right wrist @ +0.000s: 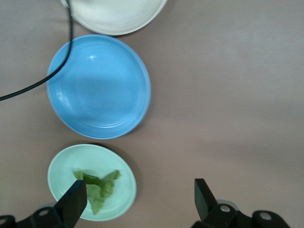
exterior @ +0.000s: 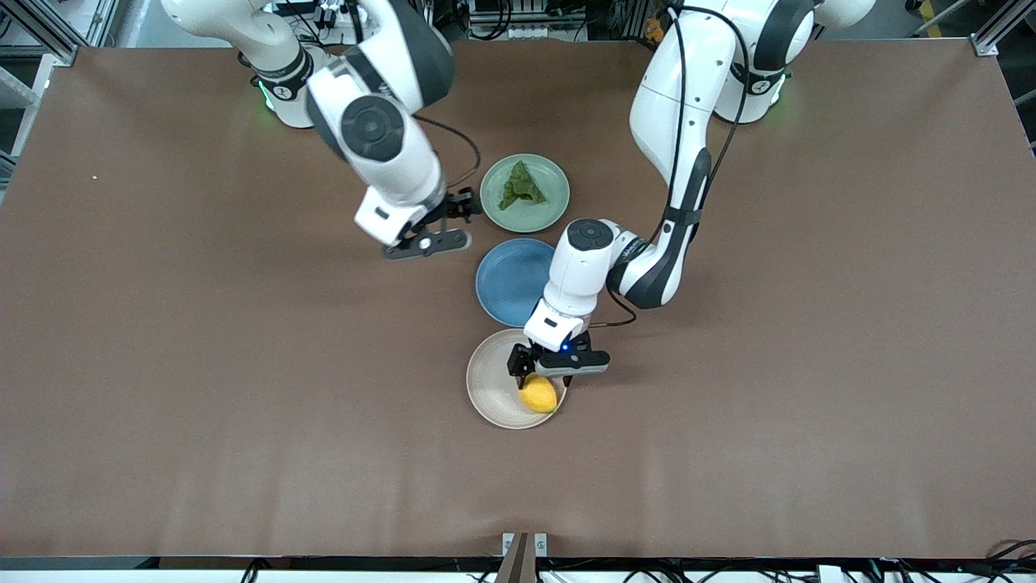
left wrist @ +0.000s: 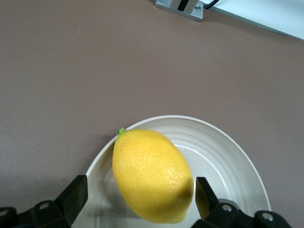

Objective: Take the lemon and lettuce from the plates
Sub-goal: 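Lower the left gripper around the lemon while the right gripper descends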

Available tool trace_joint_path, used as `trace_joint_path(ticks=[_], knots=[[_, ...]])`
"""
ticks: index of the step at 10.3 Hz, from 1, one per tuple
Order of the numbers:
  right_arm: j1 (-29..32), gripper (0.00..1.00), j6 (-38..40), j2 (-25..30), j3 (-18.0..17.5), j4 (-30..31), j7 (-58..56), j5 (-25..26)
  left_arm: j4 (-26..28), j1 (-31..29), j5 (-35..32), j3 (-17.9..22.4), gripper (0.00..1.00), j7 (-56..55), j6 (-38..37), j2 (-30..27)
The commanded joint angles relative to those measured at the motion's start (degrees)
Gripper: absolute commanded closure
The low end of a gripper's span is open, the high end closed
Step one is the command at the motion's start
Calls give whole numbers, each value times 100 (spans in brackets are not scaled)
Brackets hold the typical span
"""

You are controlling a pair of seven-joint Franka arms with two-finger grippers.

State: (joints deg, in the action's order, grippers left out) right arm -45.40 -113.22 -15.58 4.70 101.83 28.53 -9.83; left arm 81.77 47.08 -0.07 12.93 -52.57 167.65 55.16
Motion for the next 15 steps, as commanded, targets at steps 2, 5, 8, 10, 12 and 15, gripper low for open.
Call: trace_joint_path(ticks=[2, 5, 8, 10, 12, 15], knots=[[-706, 0, -806, 186, 66, 758, 548, 7, -231, 55, -125, 104, 0, -245, 268, 259], [-1154, 0, -1533, 134, 66, 1241, 1399, 235, -240, 47, -90, 122, 21, -271, 268, 250], [-1550, 0, -2221, -164, 66, 1524, 1945, 314, -231, 38, -99, 139, 100, -491, 268, 241], [-1743, 0, -2475, -471, 75, 1524, 2322, 350, -223, 38, -99, 139, 100, -499, 268, 206], [-1840, 0, -2748, -718, 66, 1524, 2508, 350, -214, 64, -90, 139, 100, -543, 259, 92], [-2078, 0, -3127, -1017, 75, 1515, 2807, 350, -170, 38, -81, 131, 100, -649, 180, -162]])
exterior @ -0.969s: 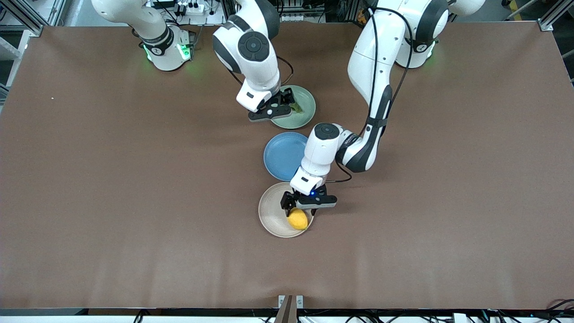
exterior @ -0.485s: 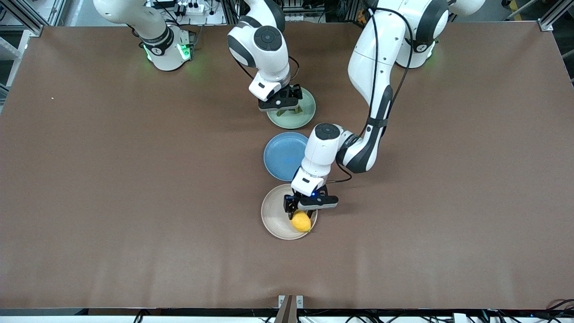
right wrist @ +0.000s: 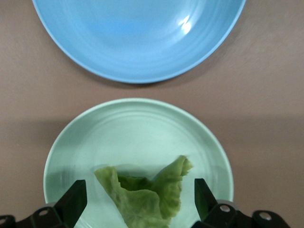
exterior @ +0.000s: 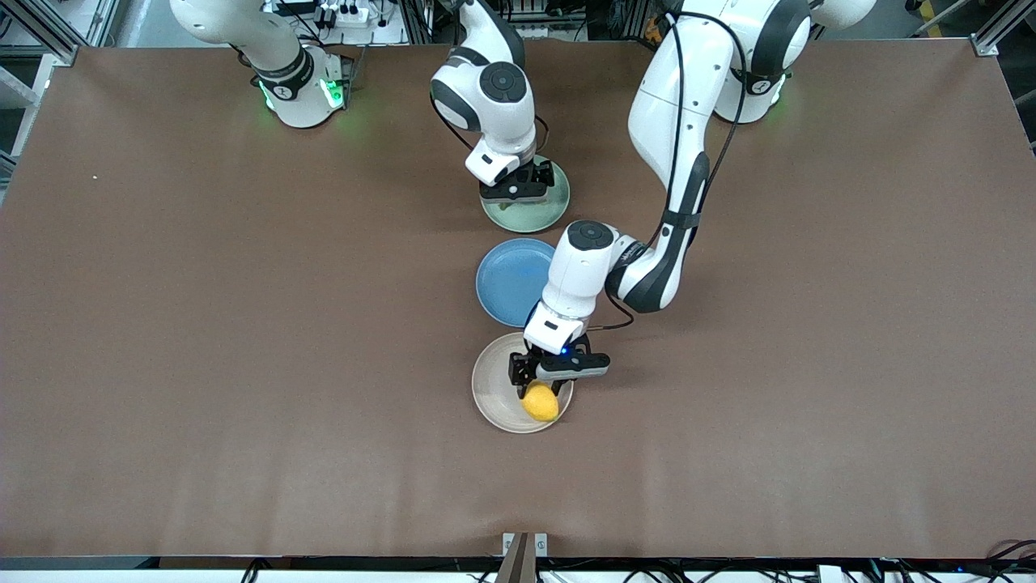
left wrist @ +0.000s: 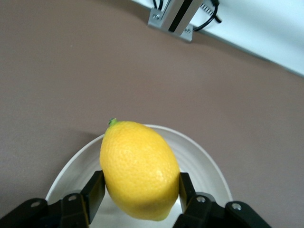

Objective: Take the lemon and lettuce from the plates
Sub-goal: 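Lift the lemon with the left gripper while the right gripper grasps lettuce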

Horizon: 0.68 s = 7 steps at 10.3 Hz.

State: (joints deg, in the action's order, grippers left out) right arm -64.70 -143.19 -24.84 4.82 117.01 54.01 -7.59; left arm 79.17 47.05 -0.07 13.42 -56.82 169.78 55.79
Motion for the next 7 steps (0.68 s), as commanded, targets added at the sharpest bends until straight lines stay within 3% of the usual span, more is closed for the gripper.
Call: trace_joint_path(ticks=[1, 7], knots=[[-157, 0, -131, -118, 54, -3, 259, 126, 107, 23, -81, 73, 100, -302, -155, -279], [-491, 0, -148, -276, 63, -3, 505, 126, 134, -529, -152, 73, 100, 362, -2052, -719]])
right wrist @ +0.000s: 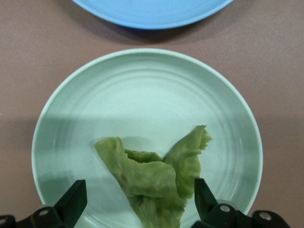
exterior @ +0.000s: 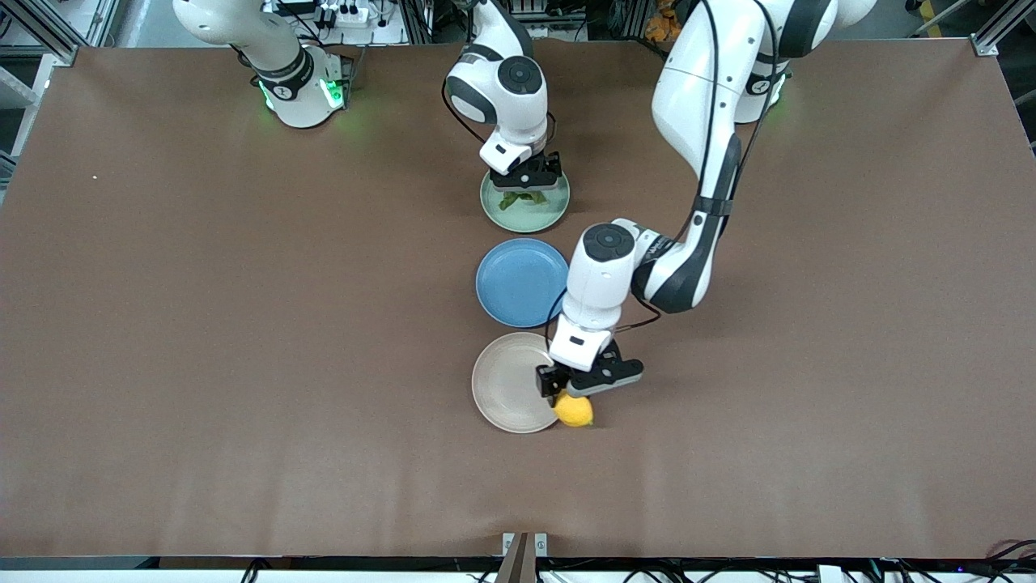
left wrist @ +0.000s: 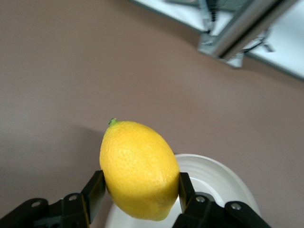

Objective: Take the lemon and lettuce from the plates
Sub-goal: 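Lift the lemon with the left gripper while the right gripper grasps lettuce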

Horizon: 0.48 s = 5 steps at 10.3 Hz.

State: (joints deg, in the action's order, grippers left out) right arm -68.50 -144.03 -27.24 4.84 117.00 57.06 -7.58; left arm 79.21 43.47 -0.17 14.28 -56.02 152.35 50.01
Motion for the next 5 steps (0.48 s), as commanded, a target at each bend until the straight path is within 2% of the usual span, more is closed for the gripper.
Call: trace_joint_path(ticks=[1, 3, 5], knots=[[-120, 0, -64, -88, 61, -2, 209, 126, 129, -329, -141, -13, 100, 528, -598, -211], [-138, 0, -73, -176, 61, -10, 209, 134, 156, -689, -115, -56, 100, 1274, -1397, -378], [-234, 0, -169, -299, 88, -28, 349, 143, 182, -1084, -62, -83, 100, 2056, -1891, -457]])
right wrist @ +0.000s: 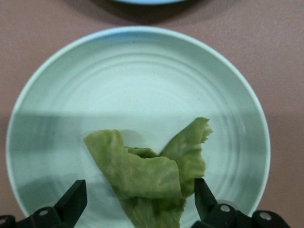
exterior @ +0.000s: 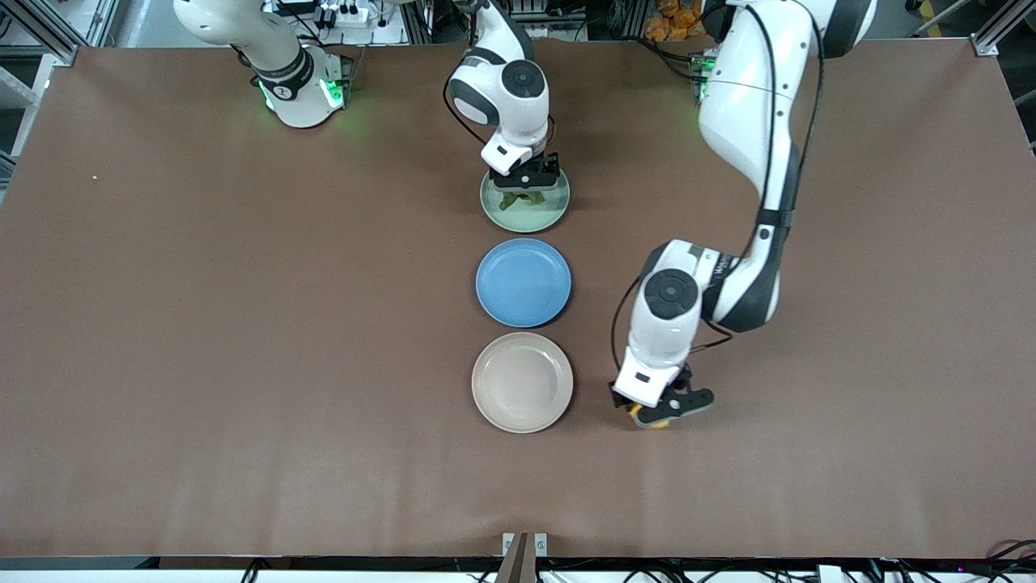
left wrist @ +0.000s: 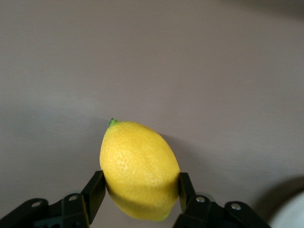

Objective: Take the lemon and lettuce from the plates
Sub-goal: 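Lift the lemon with the left gripper while the right gripper grasps lettuce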

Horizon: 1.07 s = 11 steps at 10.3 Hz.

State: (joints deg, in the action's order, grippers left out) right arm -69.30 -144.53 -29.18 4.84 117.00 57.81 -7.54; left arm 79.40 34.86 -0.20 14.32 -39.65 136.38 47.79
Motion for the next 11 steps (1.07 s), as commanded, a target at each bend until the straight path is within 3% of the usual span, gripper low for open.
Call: trace_joint_path(ticks=[1, 3, 5, 7, 10, 11], knots=[[-154, 0, -136, -166, 87, -72, 292, 148, 207, -452, -51, -200, 100, 762, -427, -313], [-171, 5, -145, -219, 96, -98, 301, 157, 374, -1284, -51, -839, 100, 1308, -602, -611], [-172, 45, -136, -202, 96, -186, 301, 331, 453, -2085, -59, -1465, 100, 1984, -1067, -806], [-154, 77, -67, -193, 105, -283, 301, 341, 454, -2247, -68, -1537, 100, 2303, -1428, -850], [-128, 92, -49, -184, 114, -309, 354, 341, 463, -2282, -130, -1520, 100, 2488, -1878, -842], [-119, 98, -5, -149, 114, -318, 345, 341, 454, -2352, -130, -1529, 60, 2497, -1878, -842]])
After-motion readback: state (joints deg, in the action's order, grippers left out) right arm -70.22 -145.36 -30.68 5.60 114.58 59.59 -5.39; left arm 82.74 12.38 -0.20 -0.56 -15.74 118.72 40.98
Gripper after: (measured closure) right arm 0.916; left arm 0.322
